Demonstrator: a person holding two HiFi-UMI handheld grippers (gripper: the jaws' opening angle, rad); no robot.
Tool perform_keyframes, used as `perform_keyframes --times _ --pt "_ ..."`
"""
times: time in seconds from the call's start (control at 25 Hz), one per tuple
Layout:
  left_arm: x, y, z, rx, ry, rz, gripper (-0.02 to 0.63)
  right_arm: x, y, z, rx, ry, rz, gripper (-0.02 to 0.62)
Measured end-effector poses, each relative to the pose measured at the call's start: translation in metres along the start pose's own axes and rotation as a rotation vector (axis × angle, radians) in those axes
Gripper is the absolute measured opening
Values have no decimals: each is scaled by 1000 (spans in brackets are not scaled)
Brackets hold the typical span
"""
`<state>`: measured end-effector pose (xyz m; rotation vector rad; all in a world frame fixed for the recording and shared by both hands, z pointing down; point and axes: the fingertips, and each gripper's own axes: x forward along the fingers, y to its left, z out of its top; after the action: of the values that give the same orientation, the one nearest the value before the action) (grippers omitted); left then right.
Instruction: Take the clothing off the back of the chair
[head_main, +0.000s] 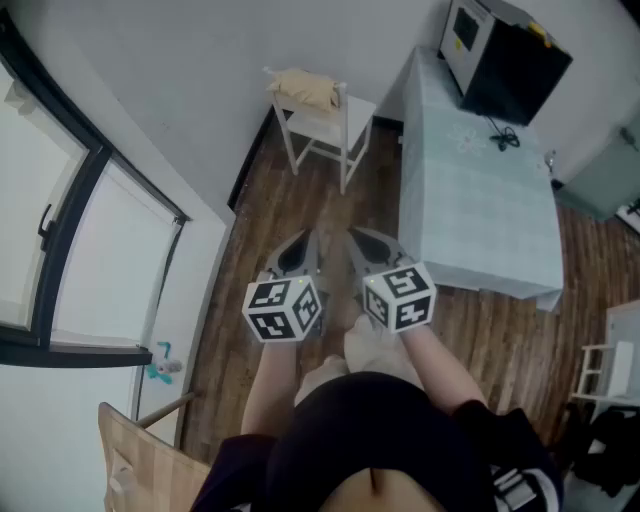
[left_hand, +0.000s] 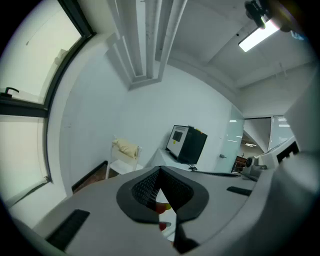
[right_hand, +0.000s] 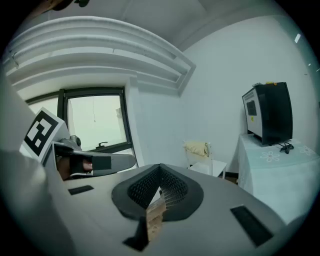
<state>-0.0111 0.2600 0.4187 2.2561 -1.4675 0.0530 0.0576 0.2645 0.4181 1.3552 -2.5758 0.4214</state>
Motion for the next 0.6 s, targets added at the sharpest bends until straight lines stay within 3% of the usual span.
perform_keyframes --times 0.6 --pt "-23 -14 -1 13 -6 20 -2 -23 14 -2 -7 -24 4 11"
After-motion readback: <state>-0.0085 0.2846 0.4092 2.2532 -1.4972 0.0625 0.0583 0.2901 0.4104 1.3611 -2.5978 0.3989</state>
